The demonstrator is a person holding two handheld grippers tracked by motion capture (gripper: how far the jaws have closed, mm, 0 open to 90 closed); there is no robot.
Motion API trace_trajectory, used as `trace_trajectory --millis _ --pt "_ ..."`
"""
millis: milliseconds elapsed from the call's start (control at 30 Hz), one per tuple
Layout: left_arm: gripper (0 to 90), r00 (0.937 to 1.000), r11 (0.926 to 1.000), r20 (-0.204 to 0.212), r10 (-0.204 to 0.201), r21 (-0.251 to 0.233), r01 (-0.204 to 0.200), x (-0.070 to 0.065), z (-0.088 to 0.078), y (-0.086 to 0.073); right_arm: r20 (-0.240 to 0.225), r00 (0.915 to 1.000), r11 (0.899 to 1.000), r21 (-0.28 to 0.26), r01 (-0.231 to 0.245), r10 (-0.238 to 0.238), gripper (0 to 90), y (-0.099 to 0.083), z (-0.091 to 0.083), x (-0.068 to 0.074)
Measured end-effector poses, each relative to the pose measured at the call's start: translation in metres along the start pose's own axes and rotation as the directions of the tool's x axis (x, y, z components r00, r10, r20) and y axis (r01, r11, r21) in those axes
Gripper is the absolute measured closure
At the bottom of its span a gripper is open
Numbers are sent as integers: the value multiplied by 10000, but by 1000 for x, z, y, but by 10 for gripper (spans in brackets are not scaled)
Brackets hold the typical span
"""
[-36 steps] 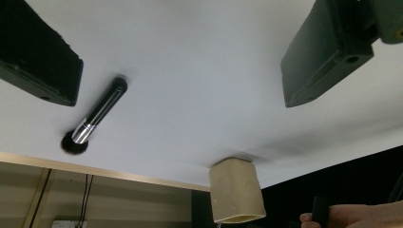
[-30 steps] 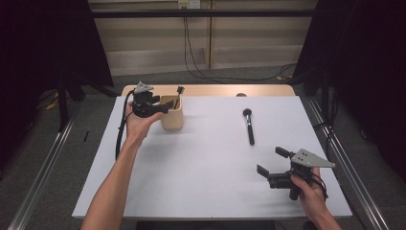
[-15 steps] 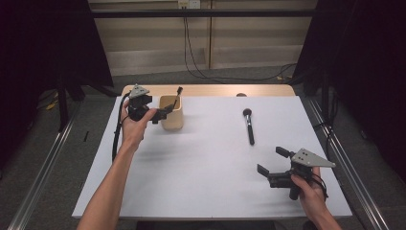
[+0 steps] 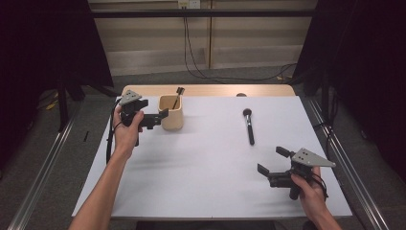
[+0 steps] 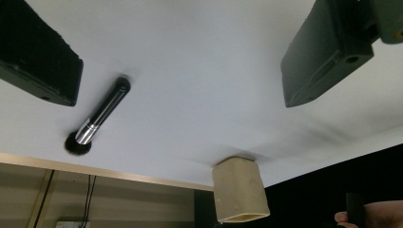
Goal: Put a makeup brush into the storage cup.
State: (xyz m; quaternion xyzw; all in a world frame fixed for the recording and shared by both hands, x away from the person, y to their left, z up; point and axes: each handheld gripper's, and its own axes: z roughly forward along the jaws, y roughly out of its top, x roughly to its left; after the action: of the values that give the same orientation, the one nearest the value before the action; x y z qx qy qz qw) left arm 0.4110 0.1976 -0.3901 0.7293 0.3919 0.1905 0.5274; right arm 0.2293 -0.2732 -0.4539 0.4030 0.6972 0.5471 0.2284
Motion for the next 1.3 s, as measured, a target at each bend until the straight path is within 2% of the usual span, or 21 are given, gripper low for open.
trace_trajectory --millis 67,167,233,300,400,500,733,900,933,967,1000,1133,1300 --pt "42 10000 10000 43 -2 -54 2 0 -4 -3 -3 10000 10000 1 -5 5 0 0 0 0" --pt "42 9997 9994 -36 224 -264 -225 -1 -11 -8 4 10000 10000 -2 4 -4 0 0 0 0" --pt "42 9993 9986 84 362 -383 -359 -2 -14 -12 4 10000 10000 -15 16 -16 0 0 0 0" --pt "43 9980 9968 60 625 -505 -621 -4 -18 -17 23 10000 10000 -30 14 -14 0 0 0 -1" --pt "42 9979 9961 178 623 -630 -611 -7 -27 -23 79 10000 10000 -19 -2 2 0 0 -1 -1" --pt "37 9970 9943 75 771 -748 -763 -9 -37 -28 159 9999 10000 -6 -48 48 0 0 -1 -2" --pt "19 9975 9930 62 700 -954 -691 -14 -56 -42 164 9998 10000 -41 -83 84 0 0 -2 -2" --pt "21 9986 9934 -113 518 -1017 -527 -16 -67 -52 182 9998 10000 -56 -74 75 0 0 -4 -2" --pt "21 9989 9931 -12 474 -1071 -473 -17 -70 -53 193 9998 10000 -61 -79 80 0 0 -4 -2" --pt "21 9987 9923 74 502 -1133 -491 -19 -73 -55 190 9998 9999 -61 -83 84 0 0 -4 -2" --pt "17 9980 9924 -51 628 -1058 -630 -20 -77 -55 170 9998 10000 -62 -59 60 0 0 -4 -2" --pt "18 9988 9902 -97 476 -1309 -484 -24 -89 -61 154 9998 9999 -44 -95 96 0 0 -2 -2" --pt "21 9980 9913 -181 606 -1160 -623 -29 -96 -69 202 9997 9999 -57 -140 141 0 0 -2 -2"
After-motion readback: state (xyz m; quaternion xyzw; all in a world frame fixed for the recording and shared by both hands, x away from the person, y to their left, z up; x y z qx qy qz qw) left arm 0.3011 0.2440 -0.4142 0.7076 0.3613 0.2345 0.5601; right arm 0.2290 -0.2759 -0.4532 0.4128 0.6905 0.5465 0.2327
